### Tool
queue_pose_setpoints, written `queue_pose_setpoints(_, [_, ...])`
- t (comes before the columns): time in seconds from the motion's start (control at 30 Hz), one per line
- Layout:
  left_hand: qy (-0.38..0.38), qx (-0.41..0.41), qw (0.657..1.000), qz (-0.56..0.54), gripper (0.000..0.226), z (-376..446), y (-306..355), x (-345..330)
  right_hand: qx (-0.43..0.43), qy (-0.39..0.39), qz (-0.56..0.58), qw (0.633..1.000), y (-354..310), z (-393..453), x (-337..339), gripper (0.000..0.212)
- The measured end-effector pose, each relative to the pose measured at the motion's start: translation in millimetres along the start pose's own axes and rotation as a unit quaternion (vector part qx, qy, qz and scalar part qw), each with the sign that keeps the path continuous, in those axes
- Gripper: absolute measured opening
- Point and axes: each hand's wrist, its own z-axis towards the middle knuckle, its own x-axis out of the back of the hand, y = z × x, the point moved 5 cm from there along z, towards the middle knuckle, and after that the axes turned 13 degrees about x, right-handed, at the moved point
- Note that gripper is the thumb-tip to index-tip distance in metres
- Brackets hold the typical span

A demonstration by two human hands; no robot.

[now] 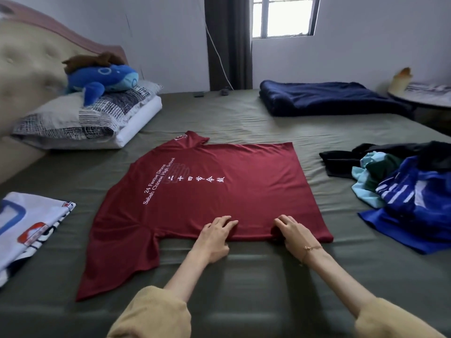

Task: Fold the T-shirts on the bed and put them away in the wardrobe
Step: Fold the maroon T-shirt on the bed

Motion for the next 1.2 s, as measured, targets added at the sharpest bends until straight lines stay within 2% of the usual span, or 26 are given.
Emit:
queue_pose_setpoints(0.17, [0.111, 0.077, 0.989, 0.058, 0.058, 4.5, -21.8, 12.2, -0.065, 0.039, 0.019, 0.997, 21.8, -6.6, 2.2, 0.039])
queue_pose_setpoints(0.3, [0.152, 0.179, 0.972, -0.003, 0.036, 13.4, -46.5, 20.7, -0.145, 0.074, 0.077, 0.984, 46.1, -5.8, 9.7, 0.020])
queue_pose_setpoints(0.4, [0.158, 0.231, 0.960, -0.003, 0.031, 16.9, -62.3, 27.1, -0.193, 0.106, 0.104, 0.970, 59.2, -3.5, 13.9, 0.017])
queue_pose_setpoints(0.5, [0.159, 0.287, 0.944, 0.042, 0.030, 15.1, -91.7, 30.1, -0.246, 0.143, 0.160, 0.945, 69.2, 4.2, 11.6, 0.013])
queue_pose_setpoints(0.6, [0.159, 0.337, 0.925, 0.080, 0.031, 4.0, -124.4, 29.9, -0.274, 0.156, 0.151, 0.937, 71.1, 12.1, 9.6, 0.013])
queue_pose_setpoints(0.73, [0.164, 0.365, 0.914, 0.072, 0.031, -3.9, -146.5, 33.8, -0.302, 0.175, 0.131, 0.928, 71.5, 19.6, 7.1, 0.020])
queue_pose_setpoints(0.93, [0.172, 0.382, 0.907, -0.033, 0.027, 20.1, -144.2, 66.1, -0.408, 0.266, 0.221, 0.845, 83.1, 29.8, 13.7, 0.016])
queue_pose_setpoints(1.1, [0.149, 0.428, 0.881, -0.139, 0.031, 62.4, -147.5, 81.2, -0.425, 0.304, 0.221, 0.824, 97.3, 57.9, 16.6, 0.020])
queue_pose_setpoints(1.2, [0.144, 0.439, 0.877, -0.131, 0.033, 92.5, -153.4, 87.0, -0.445, 0.318, 0.233, 0.804, 110.5, 70.8, 18.5, 0.019])
